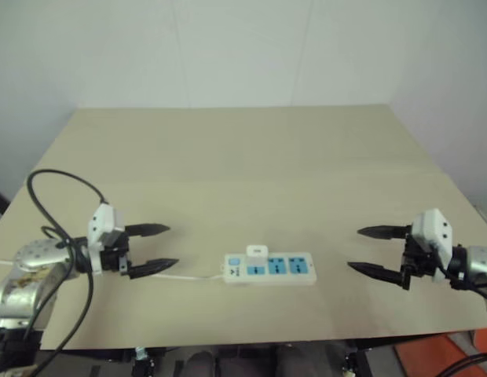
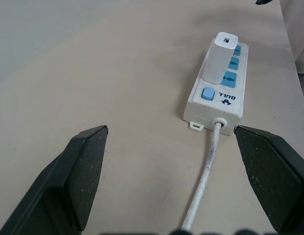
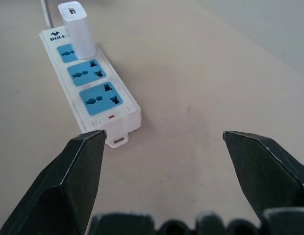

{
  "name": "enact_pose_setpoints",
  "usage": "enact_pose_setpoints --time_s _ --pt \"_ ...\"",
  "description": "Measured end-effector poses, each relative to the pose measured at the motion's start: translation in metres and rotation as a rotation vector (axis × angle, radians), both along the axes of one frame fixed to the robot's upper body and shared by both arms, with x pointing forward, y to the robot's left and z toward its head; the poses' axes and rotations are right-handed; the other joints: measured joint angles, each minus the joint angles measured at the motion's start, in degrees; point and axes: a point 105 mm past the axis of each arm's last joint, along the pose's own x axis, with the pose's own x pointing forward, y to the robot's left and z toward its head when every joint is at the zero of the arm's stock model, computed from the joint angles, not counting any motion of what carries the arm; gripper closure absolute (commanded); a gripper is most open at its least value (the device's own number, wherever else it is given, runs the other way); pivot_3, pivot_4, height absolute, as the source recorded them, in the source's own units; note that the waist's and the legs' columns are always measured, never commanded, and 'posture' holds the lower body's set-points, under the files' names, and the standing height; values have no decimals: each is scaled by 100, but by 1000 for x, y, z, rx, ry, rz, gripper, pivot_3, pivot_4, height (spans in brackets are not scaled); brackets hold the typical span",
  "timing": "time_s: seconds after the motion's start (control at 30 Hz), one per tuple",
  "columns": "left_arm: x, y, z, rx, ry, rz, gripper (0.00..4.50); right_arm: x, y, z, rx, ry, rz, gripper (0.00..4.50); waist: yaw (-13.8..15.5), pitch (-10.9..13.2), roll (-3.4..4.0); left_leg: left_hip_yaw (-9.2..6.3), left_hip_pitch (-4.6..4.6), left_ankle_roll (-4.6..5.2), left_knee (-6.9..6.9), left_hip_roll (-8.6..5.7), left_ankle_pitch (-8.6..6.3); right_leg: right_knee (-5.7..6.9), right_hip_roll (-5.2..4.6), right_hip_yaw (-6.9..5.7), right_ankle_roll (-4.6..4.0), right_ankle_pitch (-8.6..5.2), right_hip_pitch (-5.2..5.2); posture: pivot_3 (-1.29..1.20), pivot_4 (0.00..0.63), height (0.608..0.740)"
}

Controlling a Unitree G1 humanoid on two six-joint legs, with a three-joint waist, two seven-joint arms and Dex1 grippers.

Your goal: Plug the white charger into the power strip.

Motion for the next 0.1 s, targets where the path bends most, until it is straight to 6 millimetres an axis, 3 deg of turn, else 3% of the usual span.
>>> enact_pose_setpoints --time_s 0.1 --pt "0 -1 0 -5 -2 0 26 0 1 0 0 -1 2 0 2 0 0 0 0 0 10 -1 0 5 0 1 2 1 2 0 150 740"
